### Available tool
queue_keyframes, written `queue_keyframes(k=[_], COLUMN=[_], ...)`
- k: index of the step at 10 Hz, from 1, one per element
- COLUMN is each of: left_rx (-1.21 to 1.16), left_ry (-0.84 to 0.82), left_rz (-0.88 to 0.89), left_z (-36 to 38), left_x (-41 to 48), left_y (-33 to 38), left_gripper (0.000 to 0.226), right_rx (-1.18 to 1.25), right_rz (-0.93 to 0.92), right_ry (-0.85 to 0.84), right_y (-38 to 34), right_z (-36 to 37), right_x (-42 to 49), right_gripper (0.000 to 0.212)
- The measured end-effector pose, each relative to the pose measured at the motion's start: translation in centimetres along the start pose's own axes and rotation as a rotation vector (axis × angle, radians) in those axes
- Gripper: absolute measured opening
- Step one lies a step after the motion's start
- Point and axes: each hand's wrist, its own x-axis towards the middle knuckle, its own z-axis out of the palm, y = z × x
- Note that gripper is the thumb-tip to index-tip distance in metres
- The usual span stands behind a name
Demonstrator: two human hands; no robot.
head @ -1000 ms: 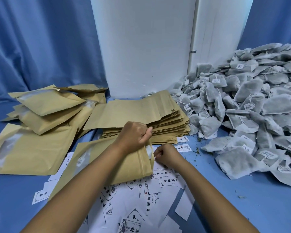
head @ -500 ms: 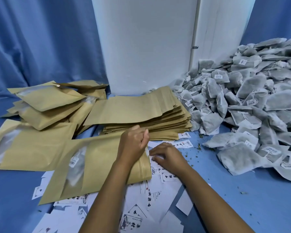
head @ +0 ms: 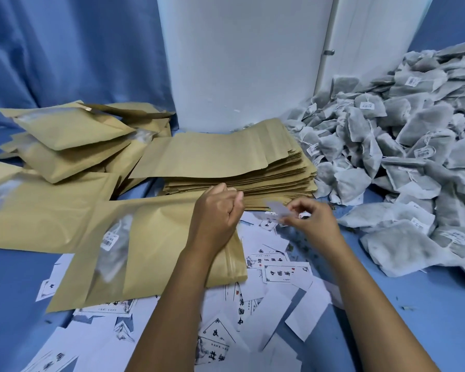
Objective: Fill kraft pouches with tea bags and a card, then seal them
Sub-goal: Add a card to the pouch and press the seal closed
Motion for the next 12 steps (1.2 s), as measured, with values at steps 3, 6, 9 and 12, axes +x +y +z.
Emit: queue_keyframes(k=[3, 6, 9, 12], left_rx=[-0.05, -0.054, -0.274, -0.297], left_ry=[-0.031, 0.035, 0.125, 0.157], left_rz=[-0.05, -0.007, 0.148, 0.149], left_z=[0.0, -0.2, 0.7, 0.9], left_x=[-0.4, -0.1, 0.3, 0.3], left_y=[-0.1, 0.2, 2.8, 3.7], left_gripper=[0.043, 0.049, 0.041, 0.044], right_rx=[-0.042, -0.223, -0.168, -0.431], right_rz=[0.166, -0.31, -0.233, -0.237], right_ry=[-0.216, 0.015, -0.553, -0.474], right_y=[0.3, -2.1, -2.2, 1.0], right_z=[-0.4, 3.8, 9.7, 6.5], right_x=[-0.5, -1.9, -3.1, -4.2], right_gripper=[0.017, 0.015, 0.025, 0.037])
